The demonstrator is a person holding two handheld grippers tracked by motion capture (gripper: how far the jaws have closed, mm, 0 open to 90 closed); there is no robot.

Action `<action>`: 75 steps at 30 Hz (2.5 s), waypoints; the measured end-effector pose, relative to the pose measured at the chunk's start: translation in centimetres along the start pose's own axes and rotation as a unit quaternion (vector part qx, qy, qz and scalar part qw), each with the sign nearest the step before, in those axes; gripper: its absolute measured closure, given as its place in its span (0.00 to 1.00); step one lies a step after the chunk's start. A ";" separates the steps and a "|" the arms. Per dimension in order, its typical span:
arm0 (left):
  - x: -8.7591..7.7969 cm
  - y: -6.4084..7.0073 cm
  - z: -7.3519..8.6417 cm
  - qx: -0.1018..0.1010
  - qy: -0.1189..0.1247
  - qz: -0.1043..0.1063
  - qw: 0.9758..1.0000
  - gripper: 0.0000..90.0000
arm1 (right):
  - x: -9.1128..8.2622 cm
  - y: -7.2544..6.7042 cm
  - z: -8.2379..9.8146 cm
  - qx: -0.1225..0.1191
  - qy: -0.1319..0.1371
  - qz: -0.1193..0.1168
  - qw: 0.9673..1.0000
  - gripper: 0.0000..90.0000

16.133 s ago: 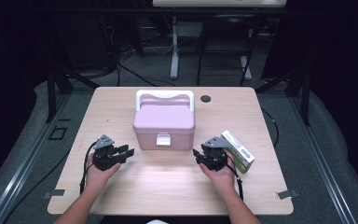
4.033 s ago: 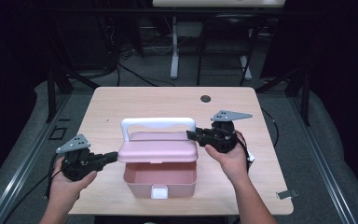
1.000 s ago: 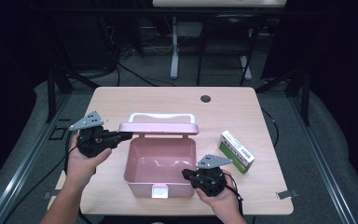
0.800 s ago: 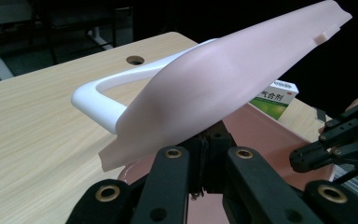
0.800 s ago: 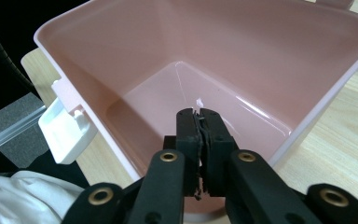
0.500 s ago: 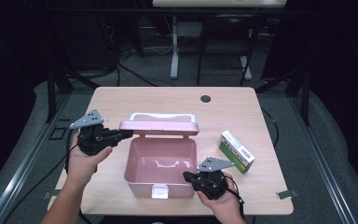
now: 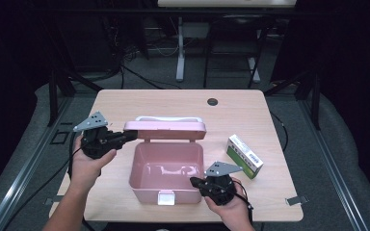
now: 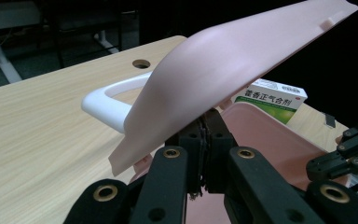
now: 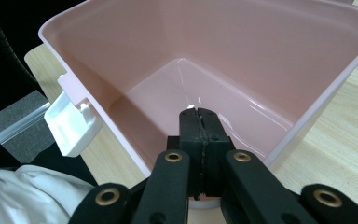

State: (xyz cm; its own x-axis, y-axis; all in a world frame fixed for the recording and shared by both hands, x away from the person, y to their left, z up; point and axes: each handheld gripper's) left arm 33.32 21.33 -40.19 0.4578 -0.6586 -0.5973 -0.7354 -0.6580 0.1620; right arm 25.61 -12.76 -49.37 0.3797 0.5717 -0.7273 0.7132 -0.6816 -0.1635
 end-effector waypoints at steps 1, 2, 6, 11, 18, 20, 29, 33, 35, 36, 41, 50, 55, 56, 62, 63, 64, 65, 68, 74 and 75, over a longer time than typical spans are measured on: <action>0.0 -0.1 0.0 0.003 0.000 0.000 1.000 0.98 | 0.0 0.0 0.0 -0.001 0.001 0.000 1.000 1.00; 0.0 -0.1 0.0 0.000 0.000 -0.001 1.000 0.98 | 0.0 0.0 0.0 -0.001 0.001 0.000 1.000 1.00; 0.1 -0.2 0.1 0.002 -0.001 -0.003 1.000 0.98 | 0.0 0.0 0.0 0.001 0.002 -0.002 1.000 1.00; 0.3 -0.4 0.2 -0.003 -0.004 -0.007 1.000 0.98 | 0.0 0.0 0.0 -0.001 0.003 -0.002 1.000 1.00; 0.7 -0.7 0.4 -0.006 -0.006 -0.012 1.000 0.98 | 0.0 0.0 0.0 -0.001 0.004 -0.002 1.000 0.99; 0.7 -0.8 0.5 -0.007 -0.008 -0.014 1.000 0.98 | 0.0 0.0 0.0 -0.001 0.004 -0.002 1.000 0.99; 1.2 -1.3 0.7 -0.009 -0.012 -0.014 1.000 0.97 | 0.0 0.0 0.1 0.000 0.006 -0.002 1.000 0.98; 1.3 -1.3 0.8 -0.008 -0.012 -0.016 1.000 0.97 | 0.0 0.1 0.1 0.000 0.006 -0.003 1.000 0.98; 1.4 -1.4 0.8 -0.007 -0.015 -0.018 1.000 0.97 | 0.0 0.1 0.1 0.000 0.006 -0.003 1.000 0.97; 1.5 -1.4 0.9 -0.009 -0.016 -0.018 1.000 0.97 | 0.0 0.1 0.1 0.000 0.007 -0.003 1.000 0.97; 1.9 -1.7 1.0 -0.011 -0.022 -0.020 1.000 0.97 | 0.0 0.1 0.1 0.000 0.008 -0.003 1.000 0.97; 2.2 -2.0 1.2 -0.015 -0.020 -0.023 0.999 0.97 | 0.1 0.0 0.1 0.000 0.010 -0.001 1.000 0.97; 2.3 -2.2 1.3 -0.019 -0.022 -0.025 0.999 0.97 | 0.1 0.0 0.1 -0.001 0.010 0.000 1.000 0.97; 2.3 -2.2 1.4 -0.019 -0.022 -0.024 0.999 0.97 | 0.1 0.0 0.1 -0.001 0.010 -0.001 1.000 0.97; 2.5 -2.5 1.5 -0.019 -0.024 -0.027 0.999 0.96 | 0.1 0.1 0.1 -0.001 0.011 -0.002 1.000 0.97; 2.6 -2.5 1.5 -0.019 -0.025 -0.028 0.999 0.96 | 0.0 0.1 0.1 -0.001 0.009 -0.002 1.000 0.97; 2.6 -2.5 1.5 -0.019 -0.025 -0.029 0.999 0.96 | 0.1 0.1 0.1 -0.001 0.010 -0.002 1.000 0.97; 2.6 -2.5 1.5 -0.019 -0.024 -0.029 0.999 0.96 | 0.0 0.1 0.1 -0.001 0.010 -0.002 1.000 0.97; 2.7 -2.6 1.5 -0.020 -0.023 -0.029 0.999 0.96 | 0.0 0.0 0.1 -0.002 0.009 -0.001 1.000 0.97; 2.9 -2.9 1.7 -0.025 -0.027 -0.031 0.999 0.96 | 0.1 0.1 0.1 -0.001 0.010 -0.002 1.000 0.96; 3.0 -2.9 1.7 -0.025 -0.027 -0.031 0.999 0.96 | 0.0 0.0 0.1 -0.001 0.010 -0.001 1.000 0.96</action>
State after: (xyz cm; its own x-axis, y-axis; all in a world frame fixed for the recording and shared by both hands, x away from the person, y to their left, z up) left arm 35.95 21.94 -43.79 0.4735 -0.5958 -0.6487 -0.6795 -0.7157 0.1614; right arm 25.61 -12.81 -49.47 0.3892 0.5827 -0.7135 0.7157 -0.6789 -0.1641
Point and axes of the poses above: each handheld gripper's, and its own axes: x roughly forward along the jaws, z roughly out of its underside, y roughly to its right, and after that the axes turned 13 degrees about -y, right-handed
